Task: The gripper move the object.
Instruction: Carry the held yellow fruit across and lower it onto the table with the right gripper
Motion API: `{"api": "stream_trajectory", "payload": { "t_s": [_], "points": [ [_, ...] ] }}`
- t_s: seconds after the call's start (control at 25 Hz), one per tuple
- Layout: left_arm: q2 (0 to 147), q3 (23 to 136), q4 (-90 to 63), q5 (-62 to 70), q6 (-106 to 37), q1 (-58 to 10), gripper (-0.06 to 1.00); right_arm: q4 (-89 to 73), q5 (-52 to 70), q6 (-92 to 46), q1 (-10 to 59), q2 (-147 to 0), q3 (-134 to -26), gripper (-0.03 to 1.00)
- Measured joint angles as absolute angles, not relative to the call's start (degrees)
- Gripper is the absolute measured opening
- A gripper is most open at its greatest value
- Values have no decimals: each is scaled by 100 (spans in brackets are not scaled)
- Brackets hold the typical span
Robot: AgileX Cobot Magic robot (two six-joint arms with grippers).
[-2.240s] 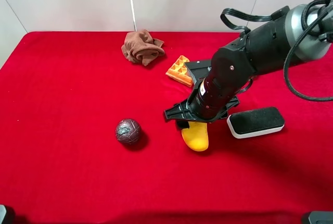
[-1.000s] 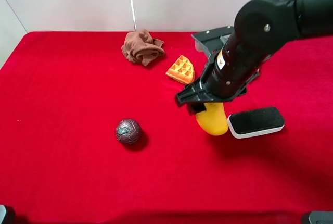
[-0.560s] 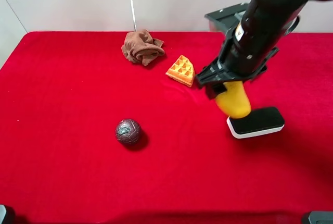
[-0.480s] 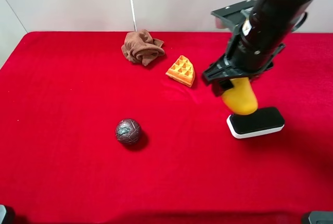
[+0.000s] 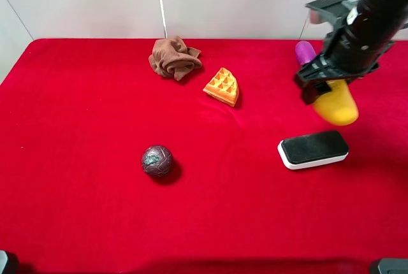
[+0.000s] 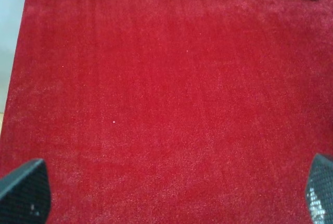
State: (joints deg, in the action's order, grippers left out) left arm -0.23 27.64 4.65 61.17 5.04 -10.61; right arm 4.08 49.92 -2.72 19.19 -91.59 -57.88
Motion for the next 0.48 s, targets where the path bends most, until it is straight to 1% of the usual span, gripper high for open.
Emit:
{"api": "stream_trajectory", "payload": {
  "t_s": [0.12,0.48],
  "points": [
    [-23,2764,465,6117,493,-1061,98,372,4985,-595,1531,-9159,-5788,49],
    [-23,2764,465,6117,493,-1061,98,366,4723,-874,583,-9159,-5889,49]
  ]
}}
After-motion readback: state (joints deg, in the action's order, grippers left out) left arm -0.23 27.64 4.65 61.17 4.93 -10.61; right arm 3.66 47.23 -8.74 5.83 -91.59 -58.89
